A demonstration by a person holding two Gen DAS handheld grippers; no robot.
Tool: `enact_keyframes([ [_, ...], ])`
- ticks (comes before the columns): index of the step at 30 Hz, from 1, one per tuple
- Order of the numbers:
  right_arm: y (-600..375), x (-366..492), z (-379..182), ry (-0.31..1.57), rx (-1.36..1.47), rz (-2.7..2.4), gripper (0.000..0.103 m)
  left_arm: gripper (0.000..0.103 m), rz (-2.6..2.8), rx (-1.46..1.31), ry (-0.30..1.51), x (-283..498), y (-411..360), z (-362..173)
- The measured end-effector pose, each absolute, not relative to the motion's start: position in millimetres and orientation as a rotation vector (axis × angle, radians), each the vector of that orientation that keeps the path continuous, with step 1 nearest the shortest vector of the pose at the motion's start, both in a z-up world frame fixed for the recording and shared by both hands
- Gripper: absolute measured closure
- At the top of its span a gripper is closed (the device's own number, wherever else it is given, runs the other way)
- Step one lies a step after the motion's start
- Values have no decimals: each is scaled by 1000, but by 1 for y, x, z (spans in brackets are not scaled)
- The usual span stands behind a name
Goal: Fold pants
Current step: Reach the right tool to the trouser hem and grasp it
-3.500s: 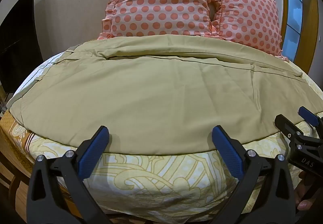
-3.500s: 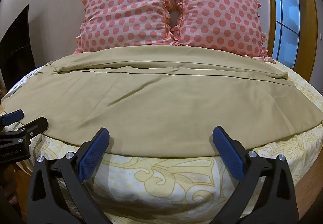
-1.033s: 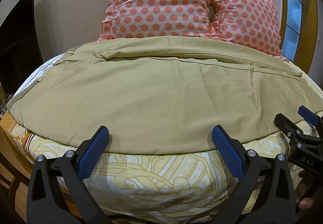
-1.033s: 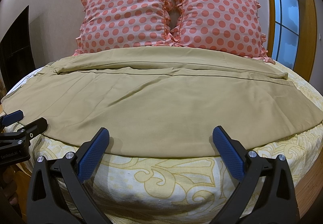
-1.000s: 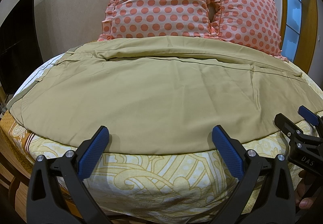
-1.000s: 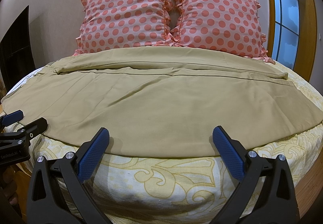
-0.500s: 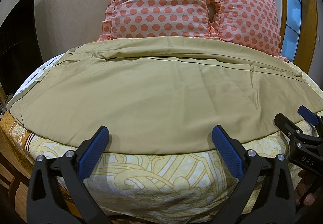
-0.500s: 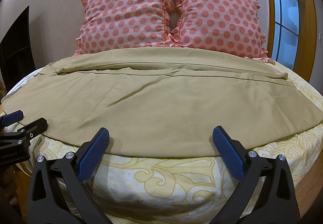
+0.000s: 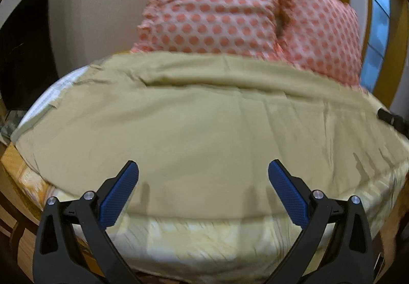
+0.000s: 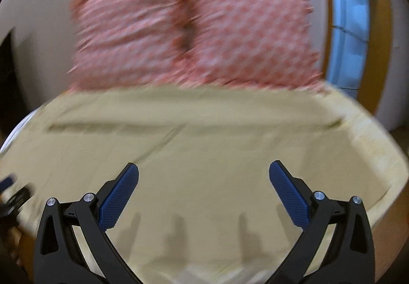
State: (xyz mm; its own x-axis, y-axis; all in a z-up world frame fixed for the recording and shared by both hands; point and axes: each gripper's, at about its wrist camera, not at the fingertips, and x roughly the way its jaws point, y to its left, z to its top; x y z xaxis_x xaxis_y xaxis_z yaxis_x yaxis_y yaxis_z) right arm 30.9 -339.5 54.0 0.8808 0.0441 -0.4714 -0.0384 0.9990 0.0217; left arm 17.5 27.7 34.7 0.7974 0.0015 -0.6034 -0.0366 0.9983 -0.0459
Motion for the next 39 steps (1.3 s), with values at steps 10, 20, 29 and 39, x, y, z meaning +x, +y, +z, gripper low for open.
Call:
enact_keyframes([
  [10, -469, 288, 74, 775, 327, -409, 26, 2, 118, -6, 575, 67, 31, 77],
  [20, -515, 377, 28, 886, 469, -620, 40, 2, 180, 7, 603, 96, 42, 72],
  [29, -530, 343, 22, 757, 470, -448, 97, 2, 136, -75, 596, 92, 64, 72],
  [39, -559, 113, 34, 413, 851, -36, 98, 2, 107, -143, 517, 93, 107, 103],
])
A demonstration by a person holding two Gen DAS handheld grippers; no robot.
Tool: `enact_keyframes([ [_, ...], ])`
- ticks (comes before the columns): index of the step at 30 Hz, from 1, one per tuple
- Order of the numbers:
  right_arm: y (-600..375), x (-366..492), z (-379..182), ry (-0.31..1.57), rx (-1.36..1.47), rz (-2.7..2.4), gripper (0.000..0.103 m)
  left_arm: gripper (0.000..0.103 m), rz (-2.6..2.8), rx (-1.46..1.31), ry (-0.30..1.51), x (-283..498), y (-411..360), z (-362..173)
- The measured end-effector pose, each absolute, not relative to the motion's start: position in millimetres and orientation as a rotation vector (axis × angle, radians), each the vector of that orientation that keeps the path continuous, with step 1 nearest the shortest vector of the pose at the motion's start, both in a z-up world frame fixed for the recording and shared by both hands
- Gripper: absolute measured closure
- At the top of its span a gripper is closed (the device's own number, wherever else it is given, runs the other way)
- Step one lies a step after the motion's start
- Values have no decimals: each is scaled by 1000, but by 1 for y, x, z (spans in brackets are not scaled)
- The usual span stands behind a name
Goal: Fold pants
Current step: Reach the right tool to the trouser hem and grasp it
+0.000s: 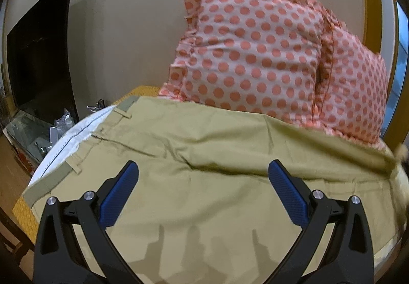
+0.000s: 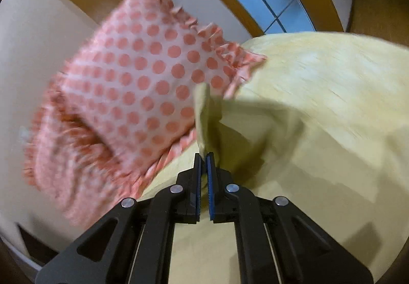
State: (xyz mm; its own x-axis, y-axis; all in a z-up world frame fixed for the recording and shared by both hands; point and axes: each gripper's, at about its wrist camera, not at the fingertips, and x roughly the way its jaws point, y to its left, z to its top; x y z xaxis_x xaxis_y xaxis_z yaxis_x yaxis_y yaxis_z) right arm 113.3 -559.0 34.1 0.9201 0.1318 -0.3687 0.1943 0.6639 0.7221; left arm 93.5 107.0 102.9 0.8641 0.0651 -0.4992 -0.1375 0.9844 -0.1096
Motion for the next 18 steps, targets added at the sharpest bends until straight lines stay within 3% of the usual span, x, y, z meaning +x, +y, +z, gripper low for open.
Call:
enact_keyframes([
  [5, -563, 75, -2, 487, 978, -34, 93, 2, 12, -280, 542, 122, 130, 107],
  [6, -565, 78, -6, 516, 1010, -37, 79, 2, -9, -304, 553, 128, 132, 105],
  [7, -565, 81, -10, 536, 1042, -40, 56, 2, -30, -333, 573, 136, 136, 103],
  [8, -564, 80, -12, 542, 1053, -44, 45, 2, -34, -343, 584, 139, 136, 102],
  [11, -562, 79, -14, 521, 1024, -69, 45, 2, -37, -361, 604, 154, 139, 98],
  [12, -561, 82, -14, 510, 1010, -70, 50, 2, -34, -359, 610, 159, 138, 98],
  [13, -562, 86, -17, 500, 992, -69, 83, 2, -37, -357, 618, 168, 138, 97],
  [14, -564, 90, -20, 501, 991, -62, 102, 2, -37, -364, 627, 173, 139, 96],
  [18, -577, 73, -17, 385, 1035, 10, 101, 3, -44, -459, 692, 208, 148, 88],
])
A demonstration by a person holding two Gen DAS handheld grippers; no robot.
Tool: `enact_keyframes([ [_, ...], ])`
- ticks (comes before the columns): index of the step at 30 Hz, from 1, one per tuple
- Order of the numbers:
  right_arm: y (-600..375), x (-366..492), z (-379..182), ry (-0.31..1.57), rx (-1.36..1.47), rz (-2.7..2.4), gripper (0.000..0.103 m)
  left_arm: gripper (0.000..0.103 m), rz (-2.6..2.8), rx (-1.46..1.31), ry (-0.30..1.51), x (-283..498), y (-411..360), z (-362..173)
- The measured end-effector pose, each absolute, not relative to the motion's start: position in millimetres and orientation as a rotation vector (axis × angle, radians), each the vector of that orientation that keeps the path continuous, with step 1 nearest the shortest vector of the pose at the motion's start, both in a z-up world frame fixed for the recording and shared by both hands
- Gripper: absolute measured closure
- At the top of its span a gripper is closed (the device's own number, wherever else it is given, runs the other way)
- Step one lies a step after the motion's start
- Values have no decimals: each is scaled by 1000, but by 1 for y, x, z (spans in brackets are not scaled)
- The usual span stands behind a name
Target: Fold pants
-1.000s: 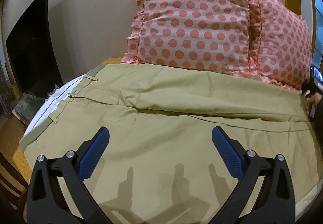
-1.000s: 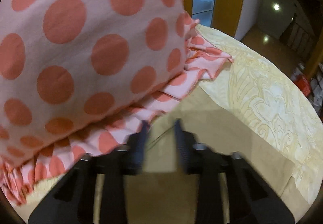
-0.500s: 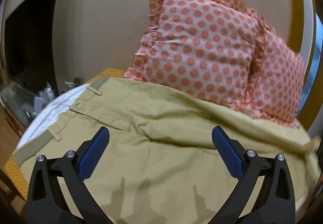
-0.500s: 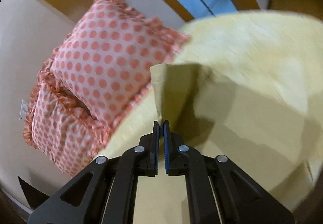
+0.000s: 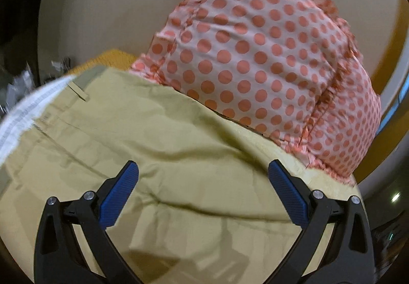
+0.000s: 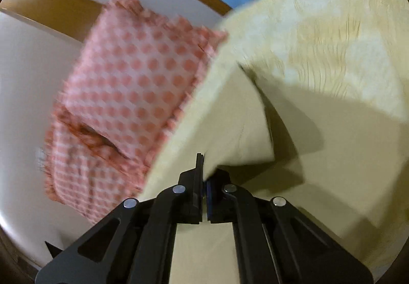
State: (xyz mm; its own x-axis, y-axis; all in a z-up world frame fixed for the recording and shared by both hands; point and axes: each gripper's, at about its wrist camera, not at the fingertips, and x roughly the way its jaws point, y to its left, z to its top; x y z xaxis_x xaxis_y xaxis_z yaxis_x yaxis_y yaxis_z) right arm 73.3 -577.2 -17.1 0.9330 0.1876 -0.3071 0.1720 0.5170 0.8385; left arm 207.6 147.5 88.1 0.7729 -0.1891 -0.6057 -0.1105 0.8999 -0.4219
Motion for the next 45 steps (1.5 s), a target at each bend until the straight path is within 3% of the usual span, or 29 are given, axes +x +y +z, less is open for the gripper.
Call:
enact_keyframes([
  [4, -584, 55, -4, 316, 1028, 44, 101, 9, 5, -548, 798, 256, 156, 71],
  [6, -587, 51, -1, 299, 1037, 57, 101, 16, 25, -563, 850, 276, 155, 63],
  [19, -587, 31, 13, 250, 972, 47, 101, 17, 353, -402, 1129, 392, 134, 30],
  [20, -586, 32, 13, 255, 963, 44, 101, 22, 378, -352, 1160, 400, 130, 25],
  [22, -585, 34, 12, 261, 962, 45, 101, 45, 408, -260, 1144, 402, 122, 26],
  [23, -586, 35, 10, 263, 965, 50, 101, 75, 384, -250, 1133, 399, 122, 29],
  [24, -586, 36, 10, 266, 967, 56, 101, 85, 351, -298, 1121, 392, 128, 34],
  [27, -586, 37, 11, 263, 959, 75, 101, 95, 260, -406, 999, 349, 151, 66],
  [33, -595, 22, 12, 222, 943, 57, 101, 96, 97, -499, 724, 181, 188, 123],
  [39, -605, 10, -13, 263, 956, -6, 101, 98, 95, -623, 726, 38, 202, 69],
  [45, -608, -5, -29, 284, 964, -61, 101, 99, 128, -677, 733, -1, 196, 30],
])
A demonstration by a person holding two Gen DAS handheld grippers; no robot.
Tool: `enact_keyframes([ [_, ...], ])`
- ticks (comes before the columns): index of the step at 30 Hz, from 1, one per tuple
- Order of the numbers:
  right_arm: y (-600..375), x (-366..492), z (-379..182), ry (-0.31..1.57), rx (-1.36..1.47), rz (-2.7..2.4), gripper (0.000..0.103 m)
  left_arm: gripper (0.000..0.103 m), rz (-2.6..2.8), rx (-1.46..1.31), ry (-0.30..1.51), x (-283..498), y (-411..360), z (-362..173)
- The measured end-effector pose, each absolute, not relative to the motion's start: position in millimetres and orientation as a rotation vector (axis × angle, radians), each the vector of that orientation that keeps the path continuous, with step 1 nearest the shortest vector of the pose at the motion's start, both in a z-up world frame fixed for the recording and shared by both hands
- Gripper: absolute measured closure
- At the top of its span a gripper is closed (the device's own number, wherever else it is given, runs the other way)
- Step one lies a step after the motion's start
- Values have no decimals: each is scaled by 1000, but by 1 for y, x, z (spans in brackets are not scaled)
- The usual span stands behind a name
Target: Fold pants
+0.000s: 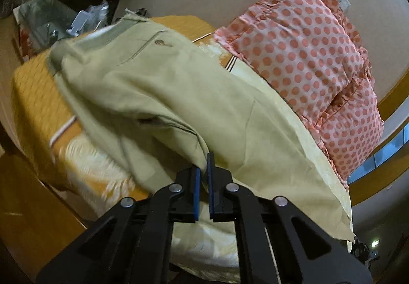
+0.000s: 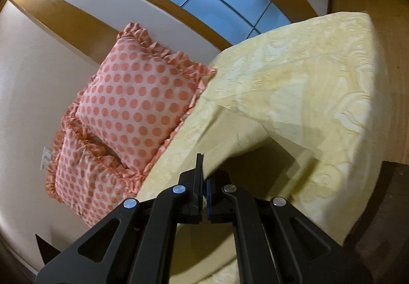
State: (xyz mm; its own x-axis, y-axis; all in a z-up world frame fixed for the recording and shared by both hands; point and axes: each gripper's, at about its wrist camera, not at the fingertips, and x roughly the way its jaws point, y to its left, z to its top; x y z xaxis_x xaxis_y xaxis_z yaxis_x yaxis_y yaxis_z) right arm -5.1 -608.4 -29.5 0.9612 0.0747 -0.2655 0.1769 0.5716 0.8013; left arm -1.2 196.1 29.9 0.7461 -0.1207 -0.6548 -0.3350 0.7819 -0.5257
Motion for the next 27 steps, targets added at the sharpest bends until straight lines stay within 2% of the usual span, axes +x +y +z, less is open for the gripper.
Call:
enact_keyframes([
  [4, -605, -10, -30, 315, 905, -100, 101, 98, 136, -653, 726, -17, 197, 19],
  [5, -603, -12, -29, 327, 879, -122, 101, 96, 137, -634, 724, -18, 195, 18],
  [6, -602, -15, -27, 333, 864, -138, 96, 90, 138, -618, 710, -21, 194, 19],
  [8, -602, -25, -25, 338, 846, -204, 59, 80, 141, -615, 682, -29, 195, 21],
  [9, -602, -30, -24, 325, 834, -235, 31, 69, 146, -615, 667, -34, 197, 23],
  [10, -603, -38, -23, 295, 814, -271, 29, 63, 172, -604, 641, -41, 198, 27],
  [11, -603, -40, -22, 288, 801, -288, 29, 52, 191, -595, 617, -47, 201, 30],
  [12, -604, -41, -23, 288, 792, -300, 29, 47, 204, -590, 594, -52, 203, 34],
  [14, -606, -40, -30, 310, 798, -316, 33, 42, 237, -592, 560, -60, 210, 40],
  [15, -606, -37, -33, 319, 804, -310, 39, 40, 246, -597, 553, -62, 214, 41],
  [19, -591, -32, -42, 328, 745, -297, 53, 39, 268, -637, 566, -64, 227, 34],
  [21, -580, -29, -42, 330, 694, -281, 56, 39, 265, -657, 581, -62, 230, 28],
  [22, -576, -28, -42, 333, 676, -278, 67, 39, 264, -660, 587, -62, 231, 26],
  [24, -575, -21, -46, 344, 675, -237, 84, 38, 260, -661, 592, -60, 231, 24],
  [26, -572, -17, -47, 332, 644, -243, 91, 35, 255, -656, 595, -59, 232, 21],
  [27, -571, -14, -45, 329, 624, -241, 98, 34, 254, -657, 596, -59, 232, 20],
])
